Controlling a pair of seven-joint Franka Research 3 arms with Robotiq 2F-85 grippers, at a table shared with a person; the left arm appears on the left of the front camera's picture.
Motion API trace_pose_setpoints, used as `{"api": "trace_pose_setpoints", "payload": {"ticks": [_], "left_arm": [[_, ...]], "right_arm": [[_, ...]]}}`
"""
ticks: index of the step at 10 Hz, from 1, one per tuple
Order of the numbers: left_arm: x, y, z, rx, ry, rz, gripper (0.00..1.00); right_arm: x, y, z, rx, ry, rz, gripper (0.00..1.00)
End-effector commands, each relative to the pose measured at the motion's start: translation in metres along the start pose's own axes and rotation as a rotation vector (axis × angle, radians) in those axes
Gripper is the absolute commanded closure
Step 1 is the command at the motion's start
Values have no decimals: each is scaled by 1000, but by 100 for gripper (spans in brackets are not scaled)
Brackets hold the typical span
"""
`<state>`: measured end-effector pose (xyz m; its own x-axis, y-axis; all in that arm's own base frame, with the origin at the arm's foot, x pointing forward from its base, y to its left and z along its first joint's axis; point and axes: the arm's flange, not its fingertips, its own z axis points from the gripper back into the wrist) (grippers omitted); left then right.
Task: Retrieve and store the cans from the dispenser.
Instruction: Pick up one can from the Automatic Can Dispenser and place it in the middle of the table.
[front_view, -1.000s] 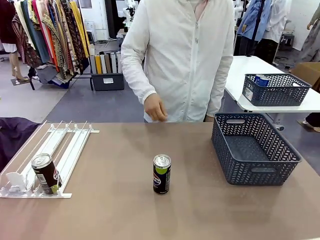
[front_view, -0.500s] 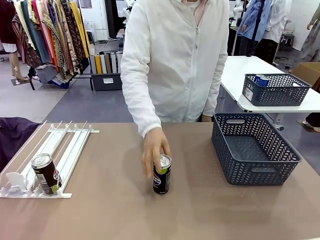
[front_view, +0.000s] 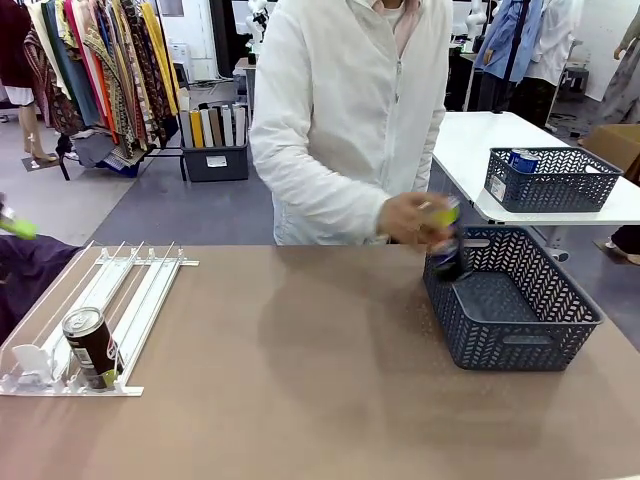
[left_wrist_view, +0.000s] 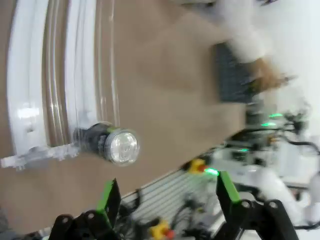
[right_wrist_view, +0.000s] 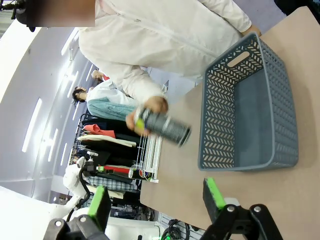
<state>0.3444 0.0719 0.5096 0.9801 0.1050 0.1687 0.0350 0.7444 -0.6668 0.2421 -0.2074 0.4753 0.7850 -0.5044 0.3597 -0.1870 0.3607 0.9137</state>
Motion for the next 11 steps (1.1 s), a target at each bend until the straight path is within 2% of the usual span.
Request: {"api": "trace_pose_setpoints", "payload": {"ticks": [1,2,3,4,5,6,9,10,11], "left_arm": [[-20,-42,-44,477,143,-214,0],[-21,-52,-60,573,159,-279,0],[-22,-60,-70,617,157,-288,0],[-19,-61,-78,748,86,-272,0],[-16,-62,-80,767,57,-293,0],[-23,-75,-79,606,144,-280,0],[-23,-75,-79,606,144,-280,0],[-22,-73,-82,643,142,-309,0],[-18,-71,-97,652,148,-283,0]], "right_arm": [[2,1,-2,26,-23,24,0],[2,1,-2,26,-23,24,0],[2,1,-2,26,-23,24,0],[2,1,-2,26,-23,24,0],[2,1,-2,26,-23,24,0],[2,1,-2,26,-23,24,0],[2,1,-2,26,-23,24,0],[2,1,-2,26,-23,24,0],[2,1,-2,26,-23,24,0]]}}
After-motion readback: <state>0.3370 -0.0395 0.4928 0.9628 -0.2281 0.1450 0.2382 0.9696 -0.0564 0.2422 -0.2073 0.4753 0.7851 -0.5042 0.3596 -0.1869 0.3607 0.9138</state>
